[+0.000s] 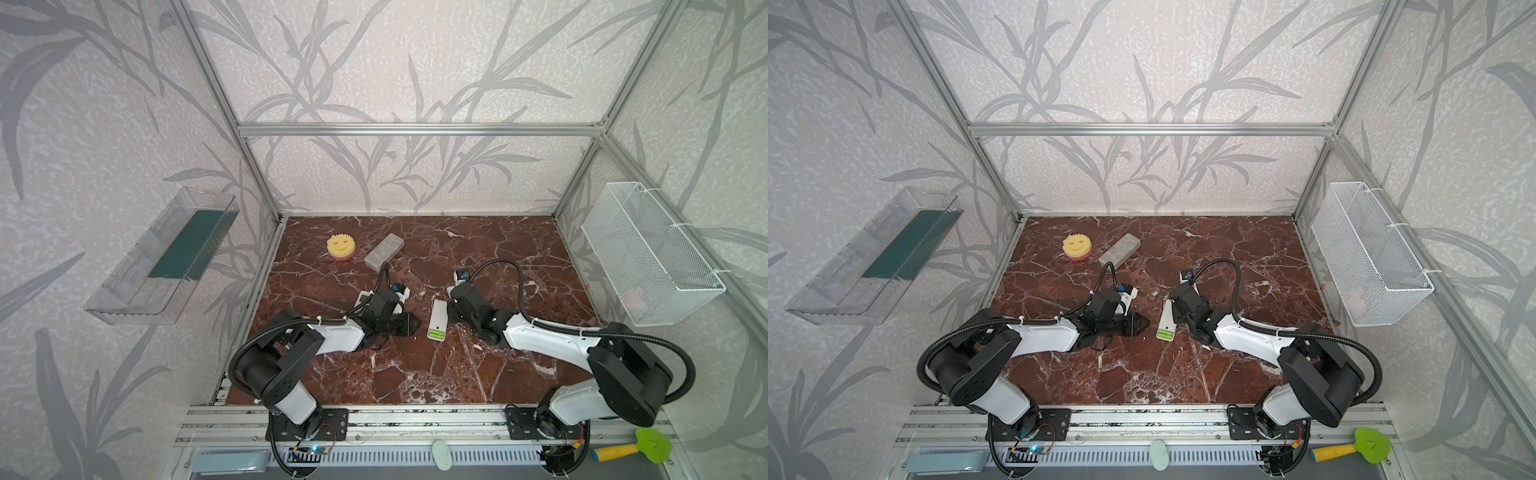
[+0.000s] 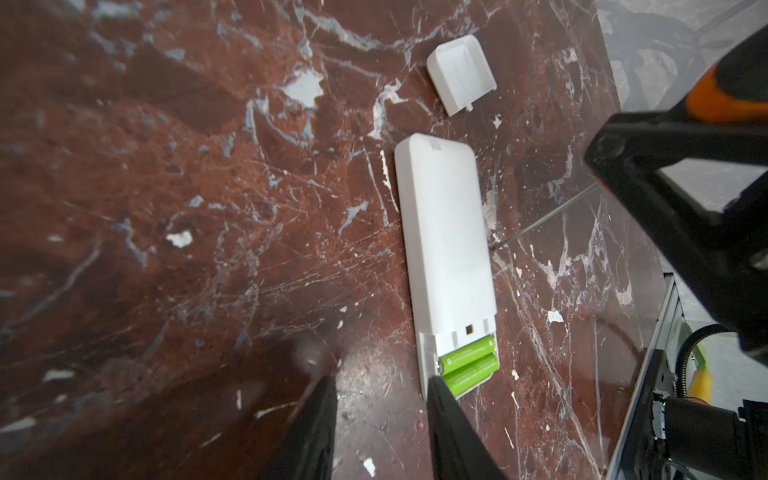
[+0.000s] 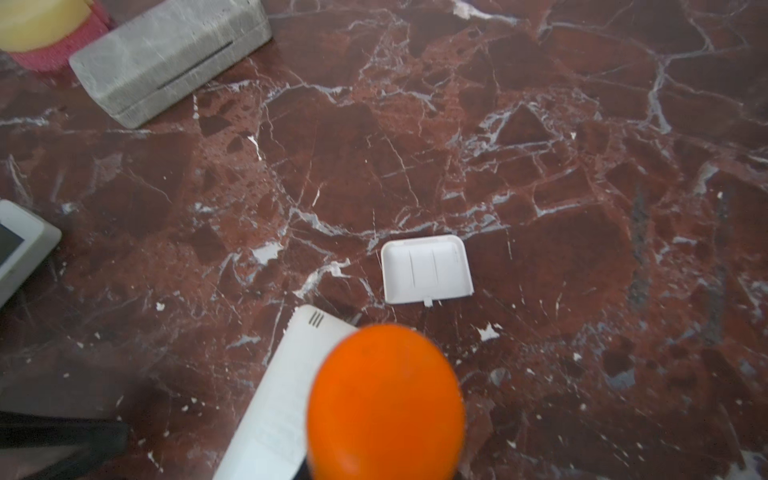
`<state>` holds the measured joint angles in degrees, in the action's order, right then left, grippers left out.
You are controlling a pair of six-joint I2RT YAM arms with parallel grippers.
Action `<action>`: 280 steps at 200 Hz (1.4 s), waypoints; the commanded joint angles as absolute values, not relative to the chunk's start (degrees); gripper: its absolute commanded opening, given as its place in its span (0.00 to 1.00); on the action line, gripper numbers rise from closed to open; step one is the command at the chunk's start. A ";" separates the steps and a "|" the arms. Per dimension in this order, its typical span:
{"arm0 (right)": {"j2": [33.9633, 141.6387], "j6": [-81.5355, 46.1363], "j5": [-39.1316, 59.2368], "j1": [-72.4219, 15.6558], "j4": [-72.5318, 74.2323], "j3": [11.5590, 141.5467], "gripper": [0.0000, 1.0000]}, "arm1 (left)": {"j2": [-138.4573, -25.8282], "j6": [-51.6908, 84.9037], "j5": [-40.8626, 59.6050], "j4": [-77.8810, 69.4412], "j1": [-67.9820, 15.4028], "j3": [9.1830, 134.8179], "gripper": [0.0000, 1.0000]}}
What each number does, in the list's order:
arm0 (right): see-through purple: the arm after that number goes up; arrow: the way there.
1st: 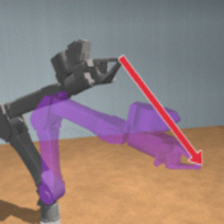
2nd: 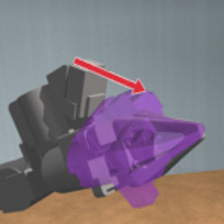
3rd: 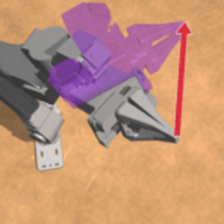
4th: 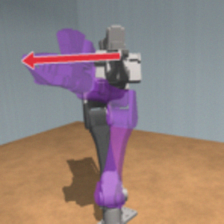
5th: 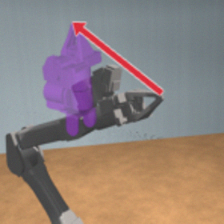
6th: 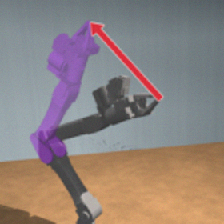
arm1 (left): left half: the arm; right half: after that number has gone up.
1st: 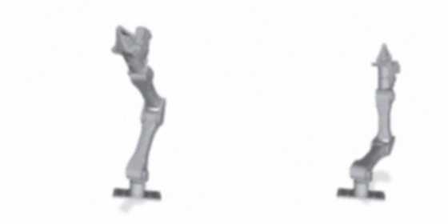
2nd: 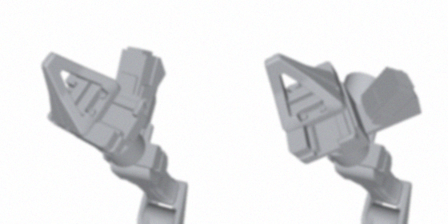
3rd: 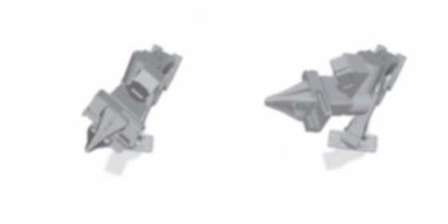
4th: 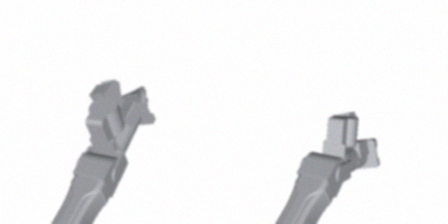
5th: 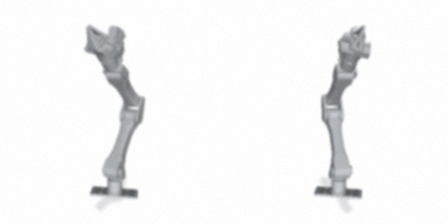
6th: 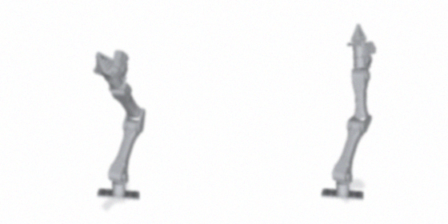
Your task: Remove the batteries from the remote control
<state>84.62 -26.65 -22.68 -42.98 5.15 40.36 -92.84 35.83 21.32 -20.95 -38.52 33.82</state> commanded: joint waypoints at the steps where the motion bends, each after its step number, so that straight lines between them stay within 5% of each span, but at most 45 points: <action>1: 87.22 -27.33 -23.73 -42.65 14.15 40.91 0.00 | -94.25 39.06 23.55 -24.85 -38.49 34.91 0.38; 92: 95.79 -32.72 -16.36 -42.03 22.54 45.17 0.00 | -94.49 40.51 23.29 -26.80 -37.50 33.31 0.39; 174: 80.35 -24.99 -15.88 -39.54 9.81 40.23 0.00 | -100.94 46.10 24.35 -34.42 -37.68 35.14 0.39; 280: 76.82 -18.63 4.54 -39.20 12.20 35.95 0.00 | -107.26 43.27 25.86 -31.14 -37.58 44.20 0.42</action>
